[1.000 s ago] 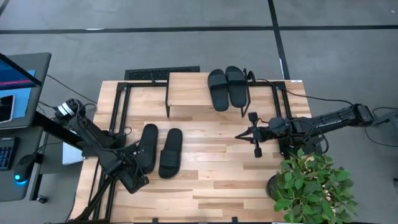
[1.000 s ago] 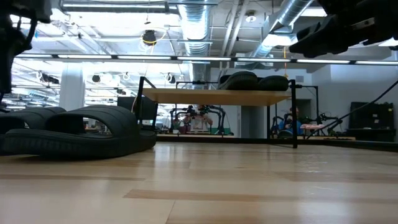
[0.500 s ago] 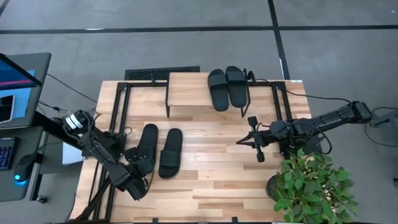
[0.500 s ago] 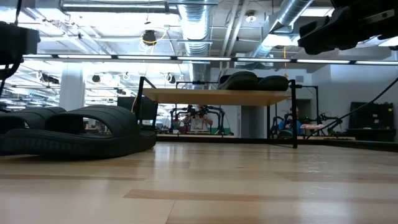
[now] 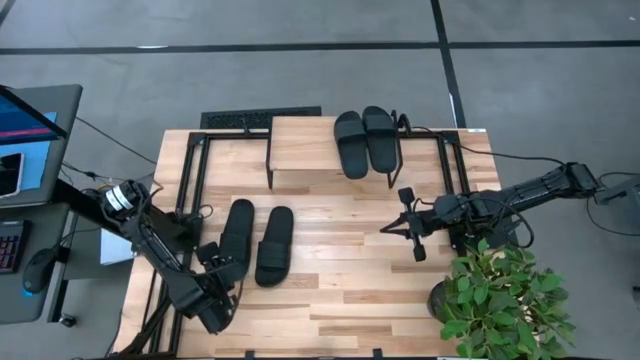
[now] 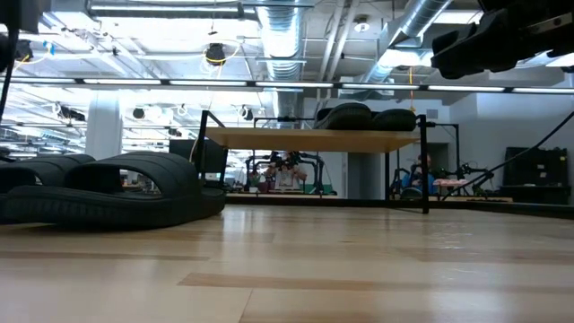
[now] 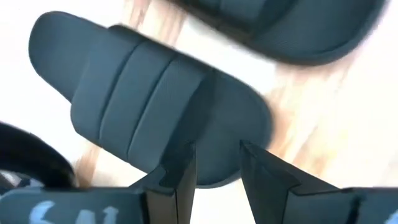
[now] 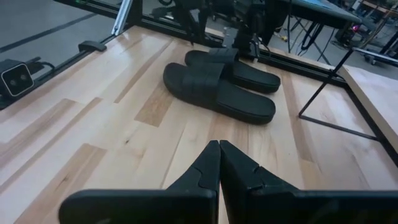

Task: Pick and place slides into the shelf
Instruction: Put the left black slide on the shelf

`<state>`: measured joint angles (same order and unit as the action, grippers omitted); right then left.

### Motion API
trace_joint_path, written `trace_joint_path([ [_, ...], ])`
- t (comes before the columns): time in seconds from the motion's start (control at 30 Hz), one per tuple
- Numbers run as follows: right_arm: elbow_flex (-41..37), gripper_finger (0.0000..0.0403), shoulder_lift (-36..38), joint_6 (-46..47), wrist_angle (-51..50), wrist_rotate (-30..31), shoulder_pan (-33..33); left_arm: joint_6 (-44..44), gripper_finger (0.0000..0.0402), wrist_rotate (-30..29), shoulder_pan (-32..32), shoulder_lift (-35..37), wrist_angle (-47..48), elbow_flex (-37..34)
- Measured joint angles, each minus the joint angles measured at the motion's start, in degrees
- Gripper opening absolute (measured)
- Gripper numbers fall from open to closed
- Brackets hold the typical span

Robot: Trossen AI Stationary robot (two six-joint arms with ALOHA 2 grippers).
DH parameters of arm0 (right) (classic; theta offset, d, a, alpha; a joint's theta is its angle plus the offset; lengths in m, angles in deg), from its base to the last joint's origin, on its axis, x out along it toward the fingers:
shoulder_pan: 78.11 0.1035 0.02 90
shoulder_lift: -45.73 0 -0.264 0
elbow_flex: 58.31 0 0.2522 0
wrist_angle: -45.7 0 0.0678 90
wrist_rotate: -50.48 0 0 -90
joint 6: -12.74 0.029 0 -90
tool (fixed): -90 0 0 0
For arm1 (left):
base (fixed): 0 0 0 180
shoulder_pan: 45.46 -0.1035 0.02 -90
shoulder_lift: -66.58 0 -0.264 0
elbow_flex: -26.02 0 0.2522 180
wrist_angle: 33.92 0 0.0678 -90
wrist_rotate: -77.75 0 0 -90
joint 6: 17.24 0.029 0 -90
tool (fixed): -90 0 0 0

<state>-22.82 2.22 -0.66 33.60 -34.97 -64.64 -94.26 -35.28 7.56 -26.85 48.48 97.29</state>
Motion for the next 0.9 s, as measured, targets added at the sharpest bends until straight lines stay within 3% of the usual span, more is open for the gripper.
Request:
trace_joint_path([
  [0.63, 0.00, 0.0000, -0.01, 0.52, -1.28, 0.00, 0.00, 0.63, 0.0111, 6.52, 0.17, -4.89, -4.76, 0.82],
  [0.9, 0.00, 0.0000, -0.01, 0.52, -1.26, 0.00, 0.00, 2.70, 0.0111, 4.68, -0.44, -6.12, -5.77, 0.33],
])
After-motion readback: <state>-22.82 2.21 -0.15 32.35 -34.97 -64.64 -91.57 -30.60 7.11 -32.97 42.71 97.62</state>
